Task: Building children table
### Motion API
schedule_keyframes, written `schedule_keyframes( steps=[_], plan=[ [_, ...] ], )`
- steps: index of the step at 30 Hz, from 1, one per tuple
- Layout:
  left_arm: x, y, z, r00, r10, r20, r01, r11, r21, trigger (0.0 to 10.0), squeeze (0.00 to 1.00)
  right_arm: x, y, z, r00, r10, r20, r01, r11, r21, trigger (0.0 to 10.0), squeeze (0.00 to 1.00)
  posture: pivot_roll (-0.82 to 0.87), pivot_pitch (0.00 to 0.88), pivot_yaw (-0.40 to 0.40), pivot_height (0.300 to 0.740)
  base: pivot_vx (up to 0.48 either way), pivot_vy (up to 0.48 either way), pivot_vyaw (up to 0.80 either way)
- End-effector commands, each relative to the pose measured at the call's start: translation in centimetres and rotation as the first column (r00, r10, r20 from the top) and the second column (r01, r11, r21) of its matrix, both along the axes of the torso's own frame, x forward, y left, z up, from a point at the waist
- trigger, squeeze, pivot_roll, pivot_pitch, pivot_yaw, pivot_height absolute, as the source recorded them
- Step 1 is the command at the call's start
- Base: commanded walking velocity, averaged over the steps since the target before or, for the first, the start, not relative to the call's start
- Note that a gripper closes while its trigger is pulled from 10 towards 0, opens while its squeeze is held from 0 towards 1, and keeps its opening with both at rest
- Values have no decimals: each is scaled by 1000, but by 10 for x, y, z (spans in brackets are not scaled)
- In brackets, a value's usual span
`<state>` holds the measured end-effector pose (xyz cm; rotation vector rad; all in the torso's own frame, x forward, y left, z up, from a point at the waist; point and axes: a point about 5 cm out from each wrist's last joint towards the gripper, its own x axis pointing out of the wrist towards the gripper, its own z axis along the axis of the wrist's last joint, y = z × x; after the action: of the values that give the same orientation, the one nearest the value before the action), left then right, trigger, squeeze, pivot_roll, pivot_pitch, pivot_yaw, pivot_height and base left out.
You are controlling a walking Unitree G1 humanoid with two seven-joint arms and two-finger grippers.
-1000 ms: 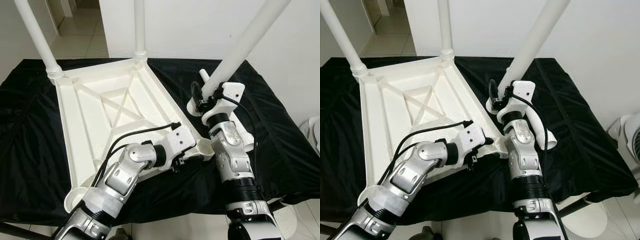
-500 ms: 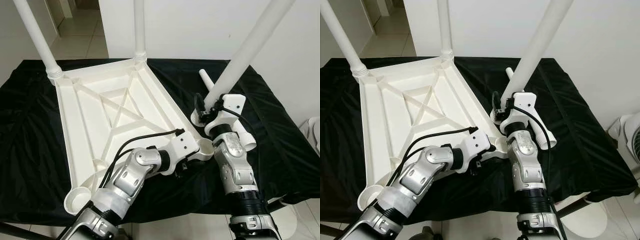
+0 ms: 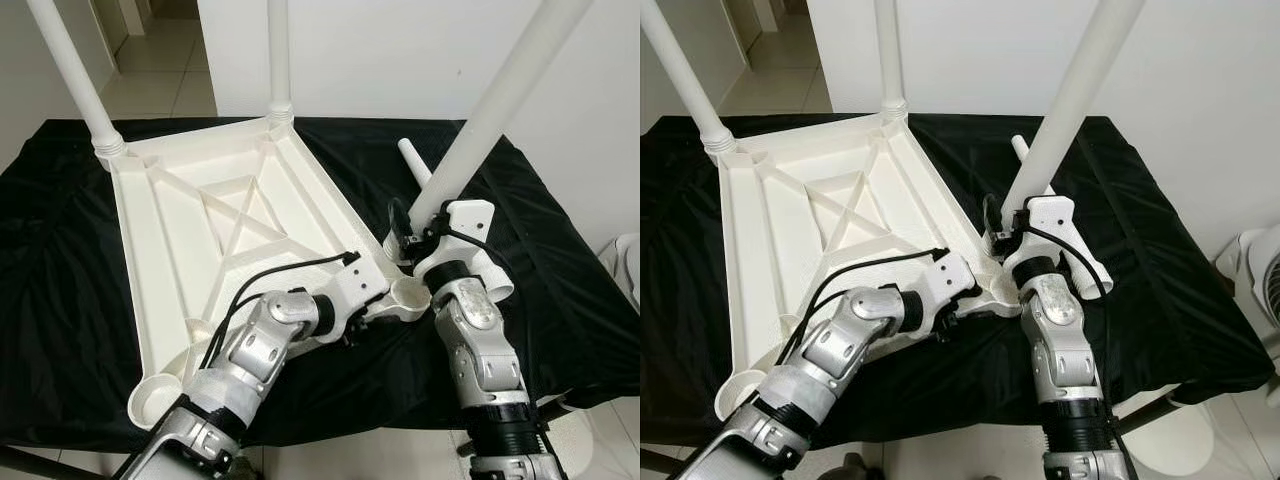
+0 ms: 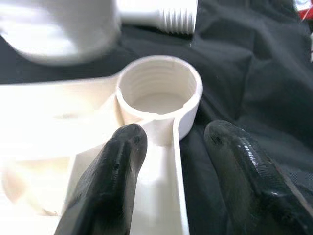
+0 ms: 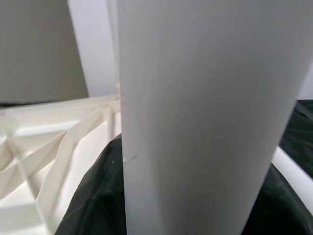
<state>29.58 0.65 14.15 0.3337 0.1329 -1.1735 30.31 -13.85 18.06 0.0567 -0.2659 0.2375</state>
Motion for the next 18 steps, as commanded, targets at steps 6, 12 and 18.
schedule_keyframes(
  steps=[6, 12, 18],
  plan=[
    [15, 16, 7, 962, 261, 80, -259, 965, -29, 10000, 0, -6, 4, -5, 999, 39, -22, -39, 999, -21, 10000, 0, 46, 17, -35, 740, 0, 0, 0],
    [17, 22, 4, 962, 264, 74, -264, 964, -16, 10000, 0, -9, 4, -8, 998, 43, -37, -44, 999, -25, 10000, 0, 37, 16, -23, 740, 0, 0, 0],
    [15, 23, 4, 966, 242, 84, -242, 970, -14, 10000, 0, -12, 3, -9, 998, 42, -45, -44, 999, -30, 10000, 0, 30, 18, -20, 740, 0, 0, 0]
  ],
)
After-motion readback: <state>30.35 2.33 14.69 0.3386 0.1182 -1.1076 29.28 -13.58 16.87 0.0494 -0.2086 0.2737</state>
